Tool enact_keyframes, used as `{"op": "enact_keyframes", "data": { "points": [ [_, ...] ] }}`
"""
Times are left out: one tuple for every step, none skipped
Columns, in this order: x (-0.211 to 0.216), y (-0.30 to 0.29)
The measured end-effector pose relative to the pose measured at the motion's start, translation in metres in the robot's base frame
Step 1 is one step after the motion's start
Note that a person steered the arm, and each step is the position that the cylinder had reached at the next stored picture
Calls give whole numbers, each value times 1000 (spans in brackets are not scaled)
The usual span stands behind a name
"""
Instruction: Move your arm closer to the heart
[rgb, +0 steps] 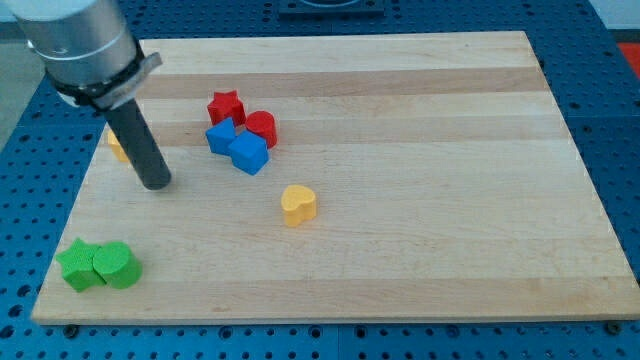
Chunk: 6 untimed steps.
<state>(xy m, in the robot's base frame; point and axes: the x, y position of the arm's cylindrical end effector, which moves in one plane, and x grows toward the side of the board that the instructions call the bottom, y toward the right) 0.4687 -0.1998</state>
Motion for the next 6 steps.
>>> {"op": "enact_keyframes", "data": {
  "points": [
    [27,17],
    [47,44],
    [78,71],
    [99,105],
    [99,156],
    [98,200]
  ]
}}
